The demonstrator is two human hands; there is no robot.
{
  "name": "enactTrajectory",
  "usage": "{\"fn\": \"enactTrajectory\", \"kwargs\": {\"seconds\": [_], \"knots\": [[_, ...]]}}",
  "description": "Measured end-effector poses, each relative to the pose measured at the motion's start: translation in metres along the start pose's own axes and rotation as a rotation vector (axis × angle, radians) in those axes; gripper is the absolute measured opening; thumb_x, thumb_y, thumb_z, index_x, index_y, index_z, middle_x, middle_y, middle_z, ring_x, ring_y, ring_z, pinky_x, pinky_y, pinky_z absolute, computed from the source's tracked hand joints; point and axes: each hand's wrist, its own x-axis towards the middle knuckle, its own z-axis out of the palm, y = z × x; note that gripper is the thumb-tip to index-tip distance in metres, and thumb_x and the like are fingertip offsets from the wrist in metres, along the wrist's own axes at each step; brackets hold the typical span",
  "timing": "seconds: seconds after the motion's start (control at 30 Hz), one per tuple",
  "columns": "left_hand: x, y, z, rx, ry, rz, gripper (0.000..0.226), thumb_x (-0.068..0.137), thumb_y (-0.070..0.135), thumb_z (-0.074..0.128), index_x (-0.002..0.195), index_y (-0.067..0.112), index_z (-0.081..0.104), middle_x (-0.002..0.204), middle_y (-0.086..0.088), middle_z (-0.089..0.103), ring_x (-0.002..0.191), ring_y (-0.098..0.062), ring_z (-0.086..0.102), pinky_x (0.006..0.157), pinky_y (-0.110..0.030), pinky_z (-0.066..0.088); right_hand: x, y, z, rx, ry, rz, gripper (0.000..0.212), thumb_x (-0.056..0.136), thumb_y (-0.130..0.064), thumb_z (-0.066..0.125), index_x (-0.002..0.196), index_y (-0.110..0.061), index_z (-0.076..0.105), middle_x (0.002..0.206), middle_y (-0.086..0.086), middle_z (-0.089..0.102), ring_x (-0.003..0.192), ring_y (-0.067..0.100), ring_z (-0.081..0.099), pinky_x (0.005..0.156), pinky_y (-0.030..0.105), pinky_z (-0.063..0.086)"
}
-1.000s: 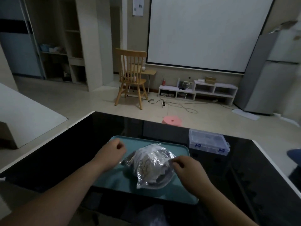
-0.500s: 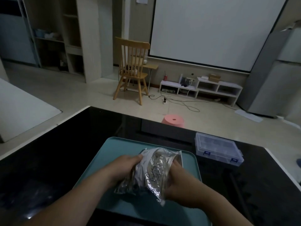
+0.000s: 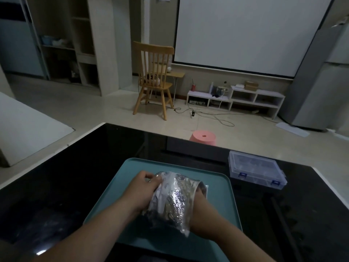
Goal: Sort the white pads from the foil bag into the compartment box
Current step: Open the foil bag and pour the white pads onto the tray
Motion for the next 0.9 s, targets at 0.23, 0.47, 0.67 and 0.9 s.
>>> {"fn": "enactTrajectory", "kwargs": {"seconds": [0.23,0.47,0.67,0.9], "knots": [[-0.013,0.013,0.009,-0.18,-0.109,-0.037,0.035,0.106,0.033,0.054,0.1,0.009,0.078,0.093,-0.013,0.079,0.092,-0.031,0.076,0.097,-0.052,0.055,0.007,0.009,0.013,-0.088,0.0,0.001,0.028,0.103,-0.019,0.062,0.129,-0.01,0.067,0.11,-0.021,0.046,0.113,-0.006,0.044,0.113,0.011,0.03],[0.003,0.003,-0.006,-0.006,0.162,0.043,0.029,0.104,0.034,0.055,0.092,0.019,0.077,0.089,0.0,0.079,0.092,-0.025,0.074,0.093,-0.046,0.057,0.017,0.017,0.022,0.13,0.311,0.079,0.05,0.083,-0.017,0.083,0.126,-0.025,0.06,0.119,-0.013,0.046,0.107,0.002,0.054,0.09,0.008,0.041],[0.017,-0.002,-0.038,-0.049,0.251,-0.007,0.027,0.105,0.03,0.054,0.092,0.017,0.074,0.09,-0.008,0.078,0.09,-0.031,0.075,0.09,-0.051,0.058,0.012,0.03,0.005,0.289,0.459,0.074,0.051,0.069,-0.021,0.089,0.107,-0.045,0.063,0.116,-0.006,0.061,0.099,0.001,0.061,0.082,0.016,0.047],[0.023,-0.002,-0.065,0.063,0.373,0.051,0.031,0.104,0.032,0.054,0.086,0.013,0.071,0.09,-0.012,0.074,0.09,-0.034,0.071,0.088,-0.047,0.056,-0.002,0.063,-0.009,0.143,0.34,0.211,0.052,0.078,-0.024,0.086,0.116,-0.045,0.058,0.124,-0.002,0.051,0.098,0.005,0.058,0.082,0.013,0.051]]}}
